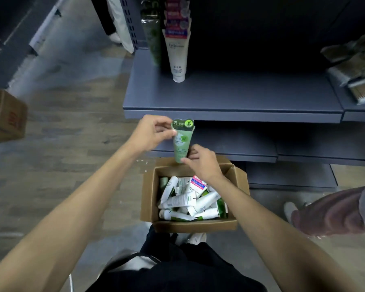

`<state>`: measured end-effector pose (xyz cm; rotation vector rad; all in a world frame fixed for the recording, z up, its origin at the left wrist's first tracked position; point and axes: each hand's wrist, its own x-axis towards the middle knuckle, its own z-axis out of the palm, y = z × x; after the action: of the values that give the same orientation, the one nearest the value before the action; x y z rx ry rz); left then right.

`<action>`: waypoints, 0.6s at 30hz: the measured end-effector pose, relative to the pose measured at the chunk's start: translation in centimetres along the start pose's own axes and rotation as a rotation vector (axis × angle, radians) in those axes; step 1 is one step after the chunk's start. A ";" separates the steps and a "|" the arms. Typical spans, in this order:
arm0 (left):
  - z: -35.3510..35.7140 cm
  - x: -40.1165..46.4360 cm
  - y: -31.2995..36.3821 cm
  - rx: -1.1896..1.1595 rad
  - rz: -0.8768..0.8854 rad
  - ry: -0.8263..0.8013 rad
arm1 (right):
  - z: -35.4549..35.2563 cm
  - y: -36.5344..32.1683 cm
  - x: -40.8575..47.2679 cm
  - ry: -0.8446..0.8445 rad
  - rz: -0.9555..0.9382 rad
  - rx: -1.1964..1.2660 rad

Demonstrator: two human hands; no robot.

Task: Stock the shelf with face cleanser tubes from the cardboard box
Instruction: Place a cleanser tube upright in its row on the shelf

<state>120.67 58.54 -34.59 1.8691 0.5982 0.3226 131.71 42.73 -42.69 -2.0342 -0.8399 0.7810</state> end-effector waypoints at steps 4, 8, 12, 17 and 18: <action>-3.9 1.4 3.9 0.021 0.126 0.089 | -1.9 -5.4 2.2 0.024 -0.148 0.038; -6.6 3.2 5.0 0.154 0.215 0.171 | -3.3 -10.1 5.6 0.074 -0.269 -0.019; -7.8 5.3 3.9 0.092 0.149 0.289 | -3.0 -12.5 8.9 0.113 -0.273 -0.127; -9.0 7.9 2.5 0.089 0.098 0.392 | -1.1 -13.8 11.3 0.189 -0.191 -0.038; -9.2 8.4 2.3 0.111 0.099 0.394 | -0.6 -13.9 11.6 0.204 -0.173 -0.033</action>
<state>123.80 69.77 -29.62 1.9584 0.8022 0.7466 135.02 57.98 -33.55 -1.9985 -0.9007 0.4588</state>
